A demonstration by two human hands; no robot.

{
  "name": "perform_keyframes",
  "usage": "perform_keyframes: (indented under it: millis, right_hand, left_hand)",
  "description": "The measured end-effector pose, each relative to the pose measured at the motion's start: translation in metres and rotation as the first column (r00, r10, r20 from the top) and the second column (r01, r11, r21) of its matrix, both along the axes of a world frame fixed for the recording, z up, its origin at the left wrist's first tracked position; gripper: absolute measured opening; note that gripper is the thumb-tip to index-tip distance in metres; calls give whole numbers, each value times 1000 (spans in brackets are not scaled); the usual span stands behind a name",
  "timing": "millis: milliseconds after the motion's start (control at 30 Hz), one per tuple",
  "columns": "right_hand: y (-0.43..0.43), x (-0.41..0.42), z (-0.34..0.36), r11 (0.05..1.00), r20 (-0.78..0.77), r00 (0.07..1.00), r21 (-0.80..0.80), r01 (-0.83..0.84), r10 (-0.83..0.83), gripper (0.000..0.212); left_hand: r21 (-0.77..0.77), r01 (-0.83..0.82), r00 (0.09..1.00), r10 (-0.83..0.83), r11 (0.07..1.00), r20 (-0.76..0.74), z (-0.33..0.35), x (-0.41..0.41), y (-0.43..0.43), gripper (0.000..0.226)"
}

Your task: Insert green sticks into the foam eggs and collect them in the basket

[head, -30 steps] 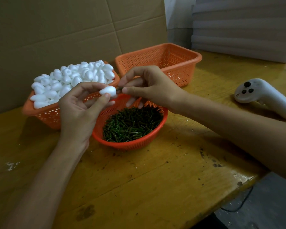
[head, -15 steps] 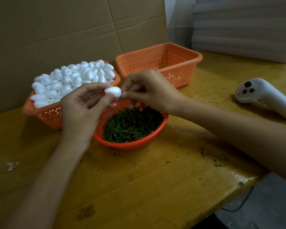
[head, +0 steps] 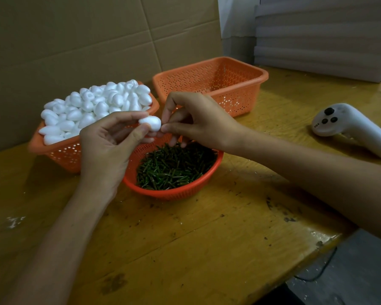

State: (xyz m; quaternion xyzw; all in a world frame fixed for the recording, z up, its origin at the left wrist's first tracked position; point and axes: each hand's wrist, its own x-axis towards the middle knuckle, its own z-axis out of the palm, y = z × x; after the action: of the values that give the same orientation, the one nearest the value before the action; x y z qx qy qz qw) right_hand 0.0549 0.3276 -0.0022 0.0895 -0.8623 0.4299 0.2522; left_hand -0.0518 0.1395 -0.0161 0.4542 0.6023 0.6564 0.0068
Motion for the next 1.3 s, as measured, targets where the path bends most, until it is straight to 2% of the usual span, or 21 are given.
perform_keyframes:
  millis: [167,267,400,500,700,900,1167,1300]
  right_hand:
    - [0,0,-1,1000,-5,1000,13,-22,22,20]
    - [1,-2,-2,1000,49,999,4,3,-3,20]
    - [1,-3,0,992,108,993,121,38,-52,15]
    - [0,-2,2,982,132,990,188,33,-58,15]
    - [-2,2,4,982,169,985,191,-1,-32,15]
    - [-3,2,4,975,147,989,222,-8,-26,15]
    - [-1,-1,1,995,132,991,95,-12,-1,13]
    - [0,-1,1,999,147,989,36,-38,32,14]
  left_hand:
    - [-20,-9,1000,9,1000,4,1,1,-1,20]
    - [-17,-22,1000,22,1000,-5,1,4,-1,23]
    - [-7,-56,998,56,998,-15,2,8,1,32]
    - [-19,-46,999,46,999,-24,1,8,0,24]
    - [-38,-36,997,33,999,-77,-1,6,0,19]
    - [-54,-31,997,28,998,-67,-1,2,1,16]
    - [-46,-37,996,33,998,-88,-1,5,1,20]
    - [-55,-26,997,21,998,-77,-1,6,2,30]
